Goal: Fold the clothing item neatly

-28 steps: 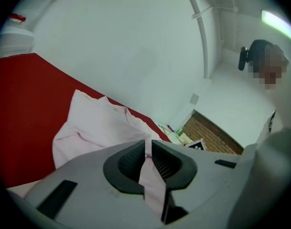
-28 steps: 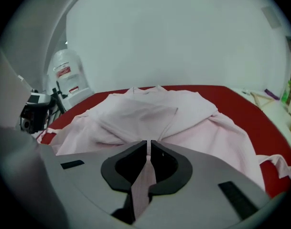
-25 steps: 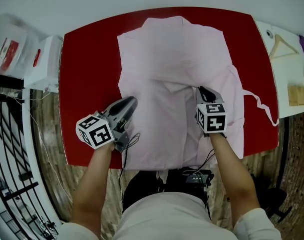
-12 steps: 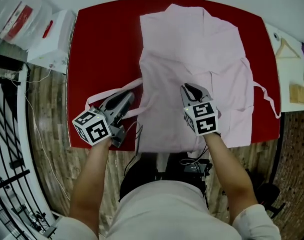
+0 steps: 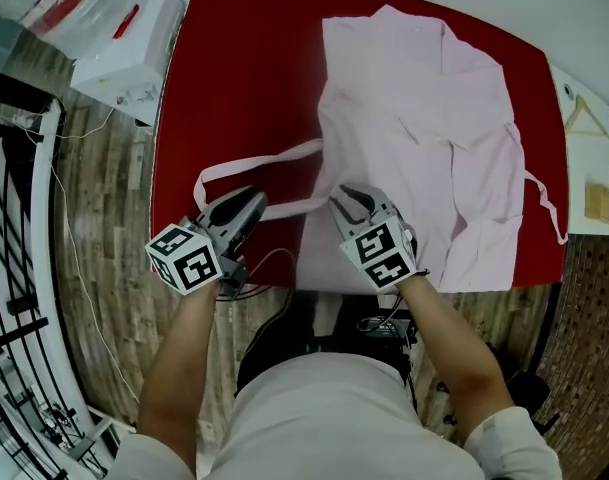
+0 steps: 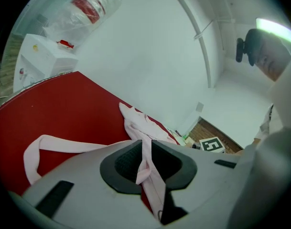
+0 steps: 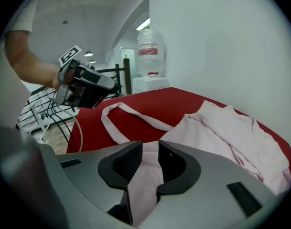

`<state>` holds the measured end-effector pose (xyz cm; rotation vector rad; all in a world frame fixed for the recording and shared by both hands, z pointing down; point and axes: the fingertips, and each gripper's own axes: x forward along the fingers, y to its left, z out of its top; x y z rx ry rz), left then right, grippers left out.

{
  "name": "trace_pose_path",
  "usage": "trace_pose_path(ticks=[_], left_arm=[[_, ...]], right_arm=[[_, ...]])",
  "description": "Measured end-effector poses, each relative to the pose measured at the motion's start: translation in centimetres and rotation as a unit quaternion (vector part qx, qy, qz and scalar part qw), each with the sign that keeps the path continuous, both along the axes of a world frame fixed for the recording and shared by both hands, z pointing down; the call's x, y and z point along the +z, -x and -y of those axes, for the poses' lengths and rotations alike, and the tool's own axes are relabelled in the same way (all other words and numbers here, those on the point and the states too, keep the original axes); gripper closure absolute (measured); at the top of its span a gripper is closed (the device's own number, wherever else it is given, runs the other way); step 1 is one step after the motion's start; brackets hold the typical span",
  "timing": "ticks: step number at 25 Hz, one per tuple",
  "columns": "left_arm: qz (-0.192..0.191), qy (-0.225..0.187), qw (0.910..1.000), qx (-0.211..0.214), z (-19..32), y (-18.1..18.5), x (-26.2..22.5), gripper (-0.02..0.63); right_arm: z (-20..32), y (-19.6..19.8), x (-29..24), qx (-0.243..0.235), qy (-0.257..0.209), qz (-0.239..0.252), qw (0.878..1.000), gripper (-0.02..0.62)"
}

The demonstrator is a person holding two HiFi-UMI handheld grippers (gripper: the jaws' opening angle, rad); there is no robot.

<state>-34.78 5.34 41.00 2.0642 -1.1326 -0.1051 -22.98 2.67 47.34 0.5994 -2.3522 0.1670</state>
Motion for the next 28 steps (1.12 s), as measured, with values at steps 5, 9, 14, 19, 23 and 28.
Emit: trace_pose_path(ticks=[5,9,14,19,23,28], left_arm=[[-0.001,0.015,0.9998,-0.016,-2.3,2.6,1.3,0.566],[0.015,0.026,0.9993,-0.023,-3.9,4.4,2.6,0.564],[0.106,0.031,0.9938,-0.011,-5.3,6.2,4.4,0.508],[0.182,0.027,0.9829,0.012,-6.2,7.6,5.9,0.469],[0.207,0.031,0.9773,0.030,-6.9,7.9,7.1,0.467],[0.254,0.028,0.9656,0.050,-7.3,8.0,8.7,0.444]], right_arm=[[-2.4,2.4,1.1,-0.087,-0.048,-0.047,0.994,0.474],[-4.1,3.6,2.4,-0.160,-0.089,-0.105,0.977,0.466],[-4.8,4.5,4.0,-0.197,-0.119,-0.157,0.960,0.466],[-4.3,5.5,5.0,-0.195,-0.127,-0.183,0.955,0.468],[-3.9,5.6,5.1,-0.179,-0.121,-0.196,0.956,0.473],[-3.1,5.9,2.7,-0.144,-0.123,-0.169,0.967,0.566]])
